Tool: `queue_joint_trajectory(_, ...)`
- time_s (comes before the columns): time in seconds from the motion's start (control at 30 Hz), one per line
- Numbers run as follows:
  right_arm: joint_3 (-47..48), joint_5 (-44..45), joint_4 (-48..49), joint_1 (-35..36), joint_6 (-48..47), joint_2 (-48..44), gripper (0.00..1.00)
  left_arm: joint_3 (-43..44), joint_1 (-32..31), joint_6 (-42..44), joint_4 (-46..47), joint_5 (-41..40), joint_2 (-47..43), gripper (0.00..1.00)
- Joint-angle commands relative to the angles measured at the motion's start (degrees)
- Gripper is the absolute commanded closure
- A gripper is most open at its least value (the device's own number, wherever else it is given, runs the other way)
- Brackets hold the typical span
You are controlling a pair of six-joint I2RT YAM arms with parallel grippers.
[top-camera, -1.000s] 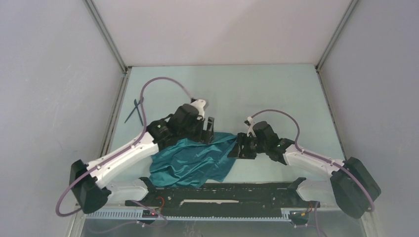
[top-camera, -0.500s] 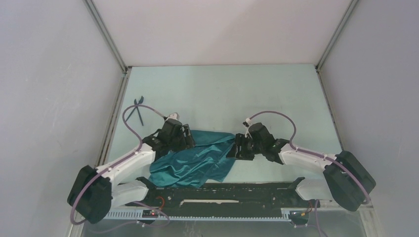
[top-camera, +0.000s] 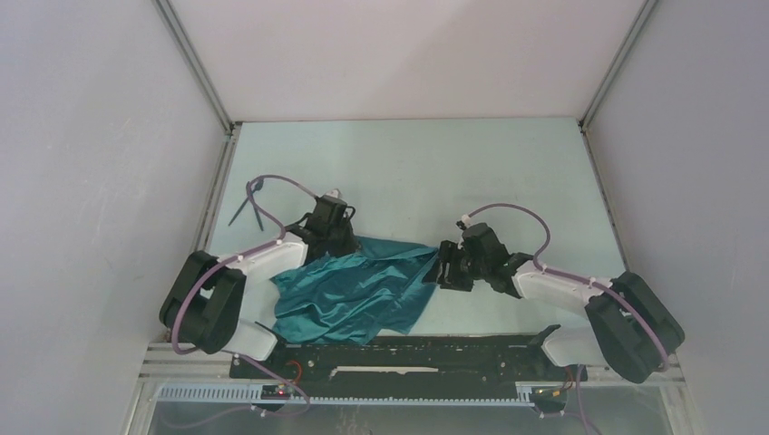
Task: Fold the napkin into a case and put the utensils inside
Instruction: Pick up the crumpled napkin from the corner of the board.
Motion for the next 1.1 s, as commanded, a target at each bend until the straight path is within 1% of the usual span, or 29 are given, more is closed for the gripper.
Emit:
queue_joint_trajectory(0.0, -0.3, -0.3, 4.5, -2.7, -1.2, 2.1, 0.32, 5.4, 1.0, 2.2, 1.5, 1.0, -1.3, 0.99)
queue_joint_trajectory(0.13, -0.3, -4.2, 9.1, -4.6, -4.1, 4.3, 0.23, 9.2, 1.6, 4.8, -1.2, -4.4, -7.5, 1.0)
queue_joint_trajectory(0.2, 0.7, -6.5, 10.8, -5.1, -5.2, 6.4, 0.23, 11.6, 2.6, 5.4, -3.1, -6.7, -10.7, 1.0)
queue_joint_trajectory(0.33, 2.6, -10.0, 14.8, -4.9, -6.6, 10.8, 0.23, 18.1, 4.5, 8.2, -5.8, -7.3, -15.1, 1.0)
queue_joint_trajectory(0.43, 4.3, -12.3, 17.6, -4.2, -7.3, 14.2, 0.2, 24.1, 4.8, 11.3, -8.1, -8.0, -16.0, 1.0)
queue_joint_trajectory(0.5, 5.3, -14.0, 20.3, -3.7, -8.0, 16.0, 0.19, 28.6, 4.9, 13.6, -10.1, -7.0, -15.3, 1.0)
queue_joint_trajectory(0.6, 6.8, -19.3, 25.8, -3.7, -7.6, 19.9, 0.19, 34.4, 5.1, 17.1, -12.2, -5.2, -14.5, 1.0)
queue_joint_trajectory(0.63, 7.1, -21.5, 29.7, -3.7, -6.8, 21.2, 0.19, 36.3, 5.1, 18.0, -12.8, -5.0, -14.4, 1.0)
queue_joint_trajectory(0.7, 7.8, -23.1, 32.2, -3.6, -5.1, 23.2, 0.19, 40.5, 5.2, 20.0, -14.5, -5.3, -13.9, 1.0)
queue_joint_trajectory(0.83, 10.4, -20.1, 27.3, -3.8, -2.1, 25.9, 0.2, 47.7, 5.2, 21.9, -17.7, -5.6, -12.7, 1.0)
queue_joint_trajectory(0.93, 10.4, -19.7, 26.4, -4.7, 5.6, 27.3, 0.22, 49.7, 5.2, 21.9, -18.3, -5.2, -12.4, 1.0)
queue_joint_trajectory(1.0, 9.5, -21.0, 31.4, -4.4, 12.1, 28.2, 0.22, 49.5, 5.2, 21.6, -18.3, -4.8, -12.5, 1.0)
queue_joint_trajectory(1.07, 8.8, -19.6, 35.4, -3.3, 19.3, 29.5, 0.23, 48.9, 5.2, 21.1, -18.2, -4.2, -13.0, 1.0)
